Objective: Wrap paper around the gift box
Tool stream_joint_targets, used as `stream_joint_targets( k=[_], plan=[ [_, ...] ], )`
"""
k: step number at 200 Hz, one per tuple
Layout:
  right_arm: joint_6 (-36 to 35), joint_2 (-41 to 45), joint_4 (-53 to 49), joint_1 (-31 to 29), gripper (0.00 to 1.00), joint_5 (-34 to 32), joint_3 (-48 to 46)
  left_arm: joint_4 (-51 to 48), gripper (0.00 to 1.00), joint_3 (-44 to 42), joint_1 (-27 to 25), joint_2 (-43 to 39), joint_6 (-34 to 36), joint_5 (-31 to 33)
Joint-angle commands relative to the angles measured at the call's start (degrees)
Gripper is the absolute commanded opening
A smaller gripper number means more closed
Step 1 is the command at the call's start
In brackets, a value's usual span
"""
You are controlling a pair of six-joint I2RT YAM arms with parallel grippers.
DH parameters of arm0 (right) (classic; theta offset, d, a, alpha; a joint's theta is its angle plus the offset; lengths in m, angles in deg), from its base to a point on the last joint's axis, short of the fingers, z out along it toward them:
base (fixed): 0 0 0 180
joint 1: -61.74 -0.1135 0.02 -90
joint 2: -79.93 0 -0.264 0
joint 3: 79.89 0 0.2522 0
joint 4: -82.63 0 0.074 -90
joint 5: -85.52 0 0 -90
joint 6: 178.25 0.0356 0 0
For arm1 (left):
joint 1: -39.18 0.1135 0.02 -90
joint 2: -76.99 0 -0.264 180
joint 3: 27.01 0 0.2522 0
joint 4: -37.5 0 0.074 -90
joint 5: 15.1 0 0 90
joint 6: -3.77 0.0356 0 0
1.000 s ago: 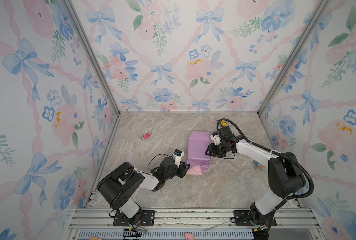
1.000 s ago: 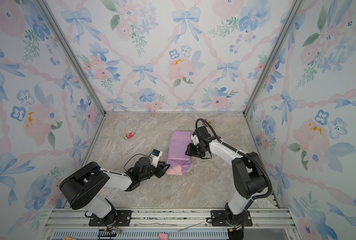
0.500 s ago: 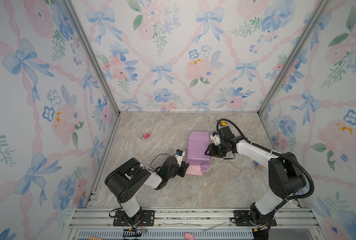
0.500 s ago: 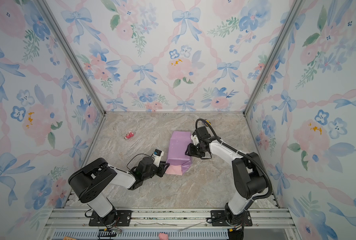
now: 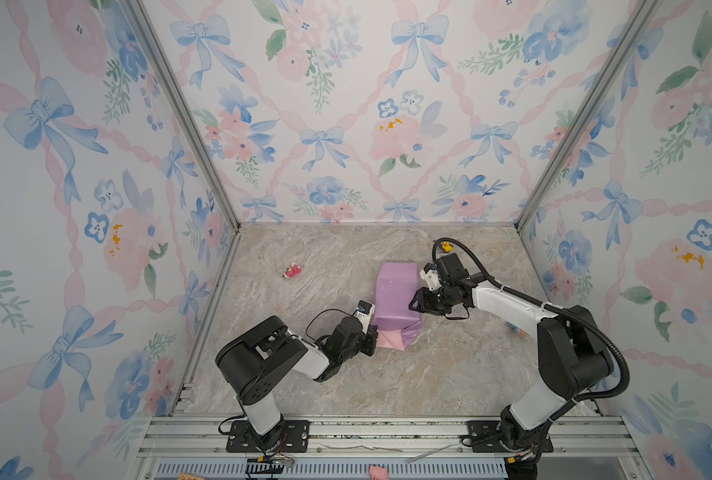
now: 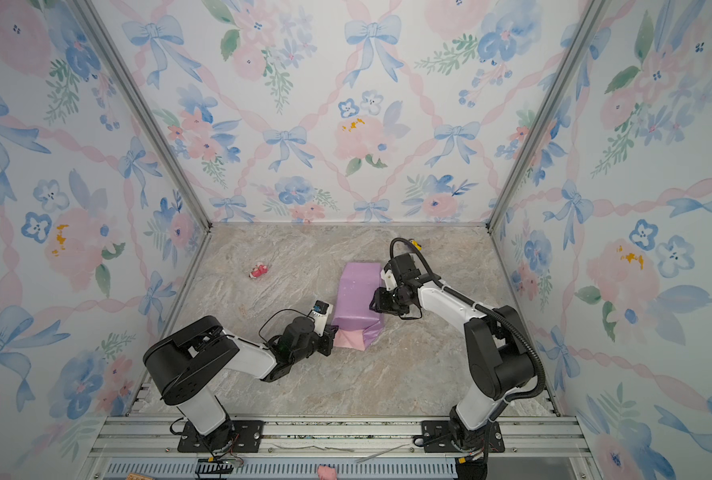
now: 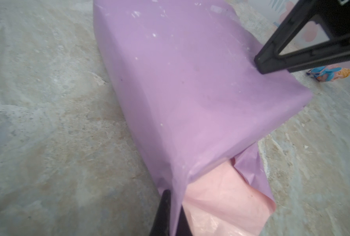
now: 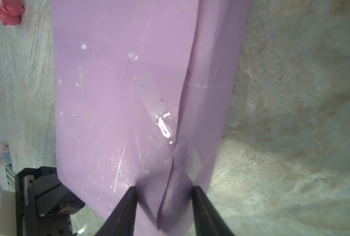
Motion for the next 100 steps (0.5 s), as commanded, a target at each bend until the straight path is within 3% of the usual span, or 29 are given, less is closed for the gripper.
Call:
stream_joint_targets(
  k=[1,11,25,43,56,66,100],
  plan=[
    [0.13,-1.22,-2.82,-1.32,0.47,-3.87,-2.29,-1.9,0.0,1.25,-0.77,-1.11,0.09,3.99],
    [0.2,-1.3,-2.72,-1.37,0.46,-3.89,-2.34,-2.03,0.01,1.04,-0.95,-1.69,-0.71,4.99],
    [0.29,-1.22,-2.68,-1.39,0.47,-3.78,-2.39,-2.48,0.22,0.85,-1.23,-2.08,-1.47,5.73],
    [0.21,-1.13,-2.6,-1.43,0.47,-3.78,-2.47,-3.18,0.28,1.01,-1.22,-1.88,-2.15,6.1],
    [0.26,-1.02,-2.5,-1.47,0.47,-3.71,-2.39,-3.17,0.22,1.02,-1.31,-1.28,-2.46,6.26],
    [0.19,-0.87,-2.5,-1.41,0.47,-3.66,-2.55,-3.25,0.0,1.16,-1.39,-0.98,-2.6,6.38],
    [0.2,-1.18,-2.42,-1.39,0.47,-3.79,-2.86,-4.31,0.0,1.75,-2.54,-2.69,-1.89,6.09]
  ],
)
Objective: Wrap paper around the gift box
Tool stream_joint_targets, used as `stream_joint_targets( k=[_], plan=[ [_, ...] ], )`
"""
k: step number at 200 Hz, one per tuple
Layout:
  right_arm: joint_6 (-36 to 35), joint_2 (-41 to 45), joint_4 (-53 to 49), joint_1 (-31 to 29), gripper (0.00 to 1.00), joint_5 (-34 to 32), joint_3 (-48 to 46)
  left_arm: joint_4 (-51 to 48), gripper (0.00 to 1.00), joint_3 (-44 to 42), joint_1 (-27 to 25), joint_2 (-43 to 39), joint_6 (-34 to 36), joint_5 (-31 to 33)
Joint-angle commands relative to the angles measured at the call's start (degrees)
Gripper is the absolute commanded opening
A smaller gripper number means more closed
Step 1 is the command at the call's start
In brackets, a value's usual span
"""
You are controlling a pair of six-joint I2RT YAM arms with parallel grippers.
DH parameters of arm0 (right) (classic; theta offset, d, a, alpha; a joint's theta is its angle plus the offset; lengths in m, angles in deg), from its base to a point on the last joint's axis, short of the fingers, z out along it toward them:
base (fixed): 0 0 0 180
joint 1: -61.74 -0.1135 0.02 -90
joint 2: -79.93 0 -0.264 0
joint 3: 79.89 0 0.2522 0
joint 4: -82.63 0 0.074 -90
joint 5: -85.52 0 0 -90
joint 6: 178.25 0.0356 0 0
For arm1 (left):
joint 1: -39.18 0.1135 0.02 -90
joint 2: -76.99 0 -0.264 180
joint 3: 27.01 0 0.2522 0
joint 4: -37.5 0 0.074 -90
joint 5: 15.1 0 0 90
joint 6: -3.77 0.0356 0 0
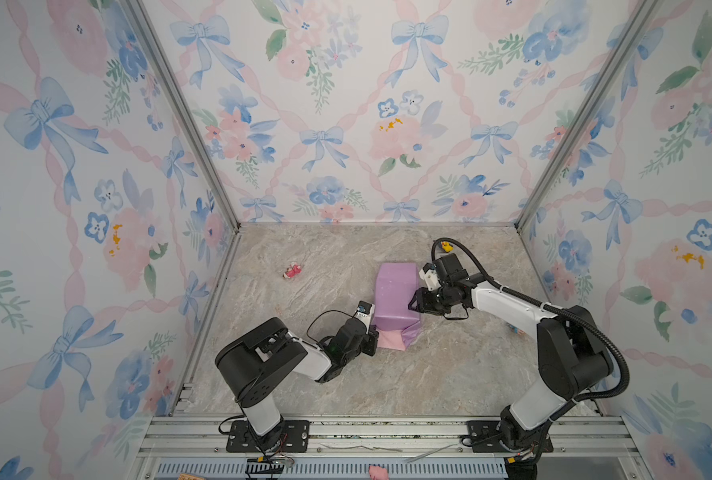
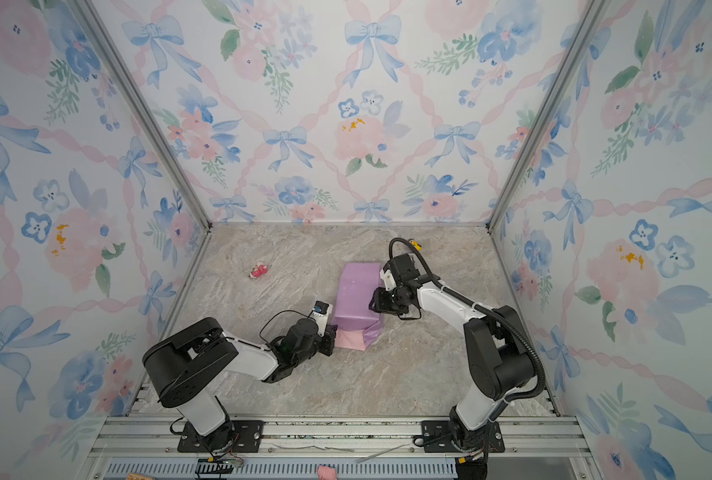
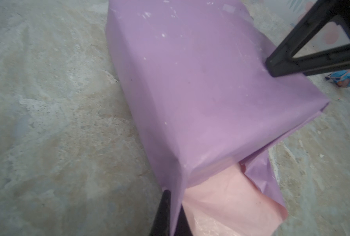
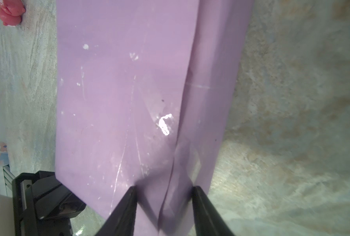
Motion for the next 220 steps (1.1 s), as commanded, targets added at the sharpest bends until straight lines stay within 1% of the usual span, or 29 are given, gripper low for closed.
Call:
stream_joint_targets(
  k=[1,10,19,28,41,54,72,97,110,130,163,220],
  plan=[
    [0.2,-1.27,-3.31,-1.04,0.47,-3.47,-2.53,-1.83,0.0,0.97,-0.59,-2.2,0.24,0.74],
    [0.28,-1.28,-3.11,-1.09,0.47,-3.32,-2.7,-1.84,0.0,0.64,-0.69,-3.48,-0.02,0.57],
    [0.21,-1.37,-3.0,-1.07,0.47,-3.27,-2.68,-1.88,0.1,-0.09,-0.78,-5.15,-0.65,0.23],
    [0.2,-1.31,-3.07,-1.09,0.47,-3.28,-2.58,-2.37,0.17,-1.08,-0.77,-7.57,-1.45,0.2],
    [0.15,-1.29,-3.16,-1.07,0.47,-3.27,-2.44,-4.66,0.22,-2.22,-0.83,-11.68,-3.05,1.0],
    [0.04,-1.29,-3.27,-1.07,0.47,-3.27,-2.25,-8.0,0.25,-3.46,-0.77,-15.98,-5.06,2.96],
    [-0.07,-1.28,-3.35,-1.09,0.47,-3.23,-2.14,-12.42,0.24,-5.2,-0.74,-21.35,-8.06,6.41],
    [-0.02,-1.27,-3.19,-1.1,0.47,-3.11,-2.13,-17.11,0.12,-7.08,-0.24,-24.95,-10.49,9.98],
    [-0.04,-1.29,-3.02,-1.1,0.47,-3.03,-2.21,-17.45,0.06,-7.29,0.58,-24.13,-10.36,9.07],
    [-0.09,-1.29,-3.01,-1.18,0.47,-3.01,-2.2,-17.32,0.0,-5.51,1.3,-20.11,-8.82,5.7],
    [-0.1,-1.36,-2.66,-1.3,0.47,-3.12,-2.46,-16.68,0.0,-0.56,1.26,-12.48,-6.5,-2.19],
    [0.04,-1.55,-2.36,-1.38,0.46,-2.95,-2.47,-6.88,0.0,1.59,1.27,-4.2,-5.07,-12.07]
  ],
)
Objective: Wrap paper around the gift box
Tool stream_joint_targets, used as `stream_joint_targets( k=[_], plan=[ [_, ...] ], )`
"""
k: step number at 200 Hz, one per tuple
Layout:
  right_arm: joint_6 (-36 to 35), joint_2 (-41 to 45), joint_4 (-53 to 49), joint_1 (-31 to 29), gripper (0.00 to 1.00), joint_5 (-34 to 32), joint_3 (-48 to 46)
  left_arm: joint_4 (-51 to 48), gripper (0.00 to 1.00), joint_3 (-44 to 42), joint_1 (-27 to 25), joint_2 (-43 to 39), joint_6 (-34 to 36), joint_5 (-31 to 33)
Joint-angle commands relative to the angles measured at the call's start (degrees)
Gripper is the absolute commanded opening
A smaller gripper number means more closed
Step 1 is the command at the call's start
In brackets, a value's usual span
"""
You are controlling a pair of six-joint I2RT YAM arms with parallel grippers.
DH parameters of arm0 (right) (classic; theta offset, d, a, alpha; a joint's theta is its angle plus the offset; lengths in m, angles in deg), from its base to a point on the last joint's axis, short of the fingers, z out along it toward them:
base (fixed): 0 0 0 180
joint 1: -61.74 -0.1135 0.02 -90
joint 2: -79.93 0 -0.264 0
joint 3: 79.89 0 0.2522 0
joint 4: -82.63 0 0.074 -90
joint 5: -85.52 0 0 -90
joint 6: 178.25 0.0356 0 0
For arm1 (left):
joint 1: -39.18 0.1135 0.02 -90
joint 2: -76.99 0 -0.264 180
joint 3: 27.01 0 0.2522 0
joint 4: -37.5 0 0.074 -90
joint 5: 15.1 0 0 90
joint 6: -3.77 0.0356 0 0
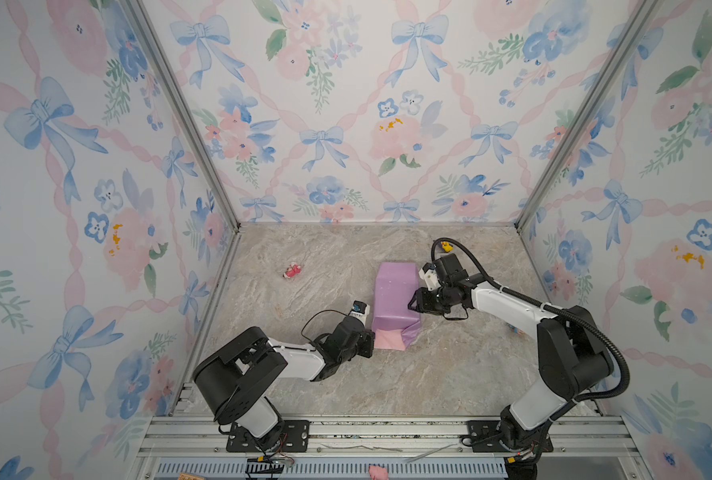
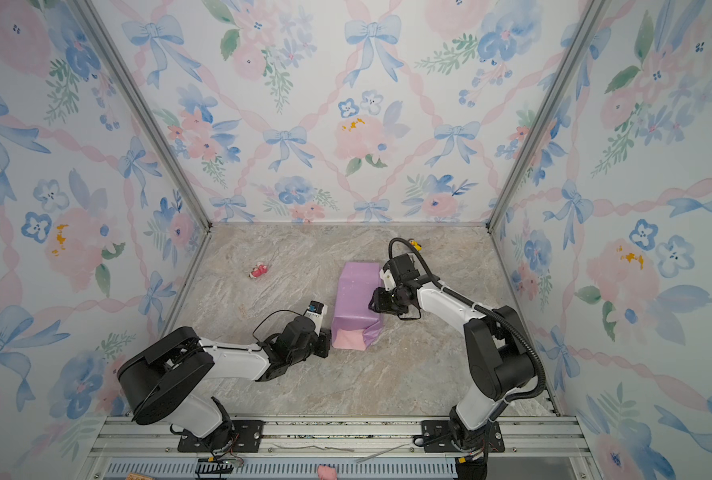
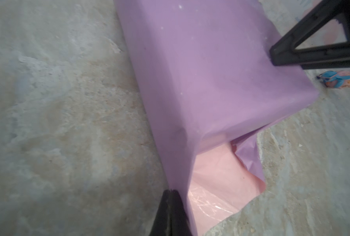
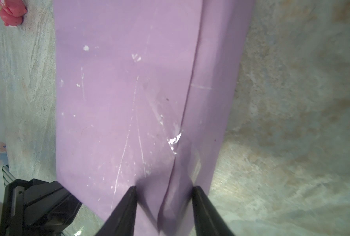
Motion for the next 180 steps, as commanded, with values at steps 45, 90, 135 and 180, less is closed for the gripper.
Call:
stream_joint_targets(
  k=[45,90,135,180],
  plan=[
    [0.14,-1.29,-2.81,-1.22,0.46,-2.99,-2.41,10.99,0.0,2.26,0.18,5.97,1.47,-9.09],
    [0.26,-0.67,-2.93,-1.29,0.46,-3.14,-2.54,13.48,0.0,0.52,0.18,2.95,1.86,-7.74],
    [0.05,3.88,-3.12,-1.96,0.49,-4.39,-2.81,13.17,0.07,-6.04,0.44,-4.41,0.29,-3.07],
    [0.14,16.23,-4.33,-3.5,0.45,-8.01,-5.81,4.14,0.12,-8.37,1.34,-11.73,-3.78,4.39]
  ],
)
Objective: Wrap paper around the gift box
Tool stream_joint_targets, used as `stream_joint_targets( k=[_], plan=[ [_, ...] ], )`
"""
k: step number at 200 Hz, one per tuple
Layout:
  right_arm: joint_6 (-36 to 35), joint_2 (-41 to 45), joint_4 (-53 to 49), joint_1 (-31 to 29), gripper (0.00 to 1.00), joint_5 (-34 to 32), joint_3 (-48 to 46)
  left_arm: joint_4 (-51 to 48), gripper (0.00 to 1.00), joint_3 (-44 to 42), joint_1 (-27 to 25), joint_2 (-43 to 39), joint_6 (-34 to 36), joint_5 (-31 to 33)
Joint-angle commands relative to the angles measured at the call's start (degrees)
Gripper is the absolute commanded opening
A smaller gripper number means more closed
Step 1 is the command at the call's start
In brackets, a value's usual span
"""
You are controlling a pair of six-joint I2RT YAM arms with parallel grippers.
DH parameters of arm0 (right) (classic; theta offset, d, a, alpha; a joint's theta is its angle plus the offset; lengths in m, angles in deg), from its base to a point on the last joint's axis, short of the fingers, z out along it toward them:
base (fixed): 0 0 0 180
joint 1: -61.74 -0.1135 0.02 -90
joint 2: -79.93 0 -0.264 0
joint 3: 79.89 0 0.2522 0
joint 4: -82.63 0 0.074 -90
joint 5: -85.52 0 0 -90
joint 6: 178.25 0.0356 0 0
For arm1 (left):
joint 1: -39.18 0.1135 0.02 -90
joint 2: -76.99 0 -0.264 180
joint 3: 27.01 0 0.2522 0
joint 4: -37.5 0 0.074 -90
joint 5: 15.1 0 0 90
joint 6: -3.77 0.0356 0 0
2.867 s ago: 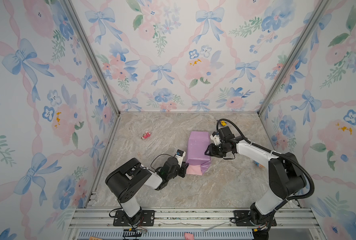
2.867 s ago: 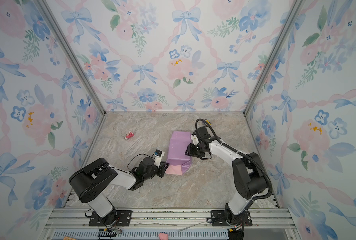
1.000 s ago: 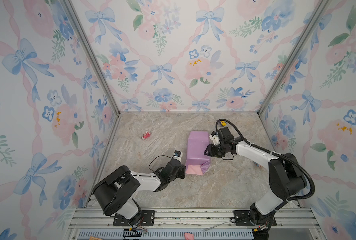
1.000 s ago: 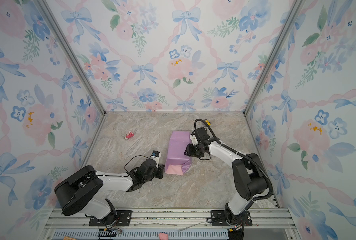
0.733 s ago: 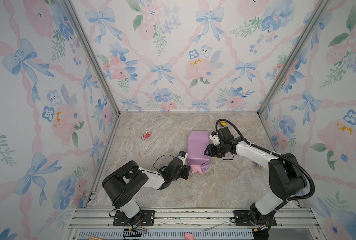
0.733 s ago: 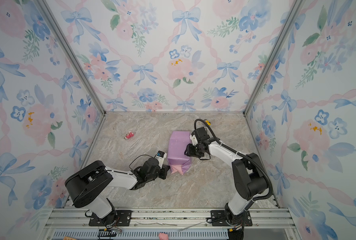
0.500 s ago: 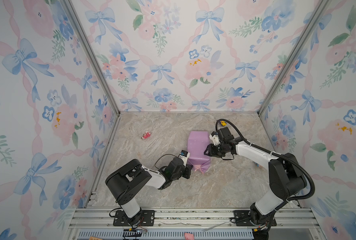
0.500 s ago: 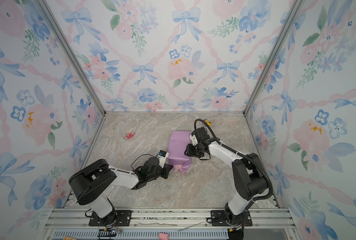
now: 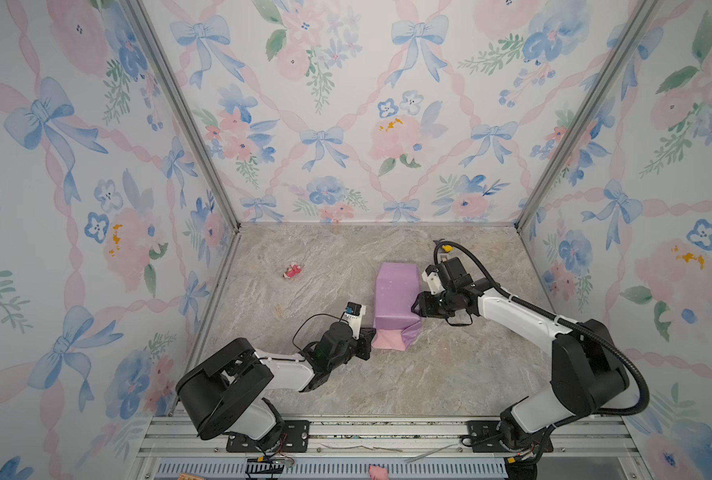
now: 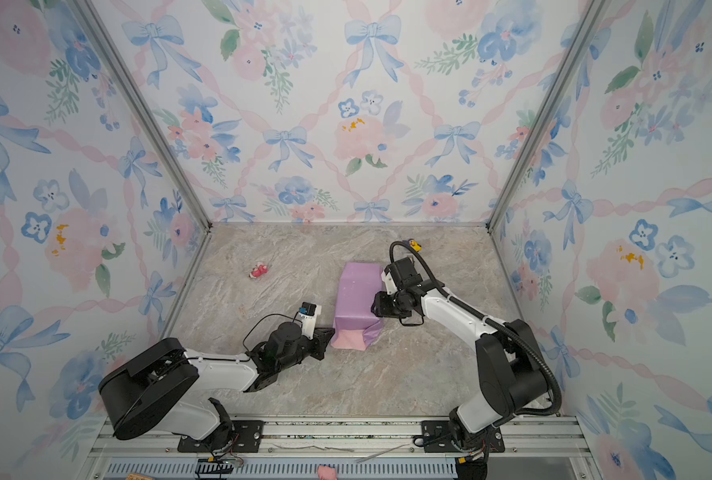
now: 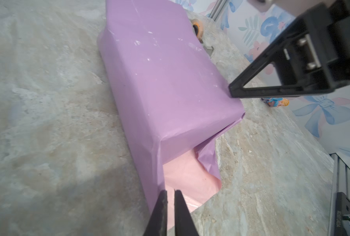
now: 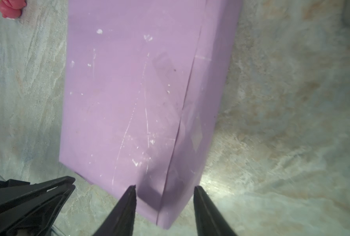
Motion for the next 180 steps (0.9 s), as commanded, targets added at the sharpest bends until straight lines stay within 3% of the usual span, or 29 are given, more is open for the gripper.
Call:
stream_joint_targets(
  k=[1,36,74,113,180],
  plan=[
    [0.15,7.62,-2.07,-1.6,0.44,-3.57,-2.47,-5.62,0.12,-0.9,1.09,-3.29,-2.53,5.56],
    [7.36,15.35,6.29,-8.92,0.23,-4.69,-10.84,-8.3,0.09,-0.94,2.49,-3.77,-2.66,3.79],
    [13.47,12.27,16.68,-19.82,0.05,-11.33,-16.05,-8.3,0.06,0.38,2.62,1.24,-2.77,-0.84],
    [12.4,5.49,22.55,-24.94,0.0,-18.12,-16.33,-8.11,0.05,2.05,2.58,3.9,-2.08,-4.42],
    [13.79,-2.18,28.37,-25.4,0.0,-18.48,-18.17,-5.05,0.04,2.12,2.59,5.7,-0.76,-7.32]
  ],
)
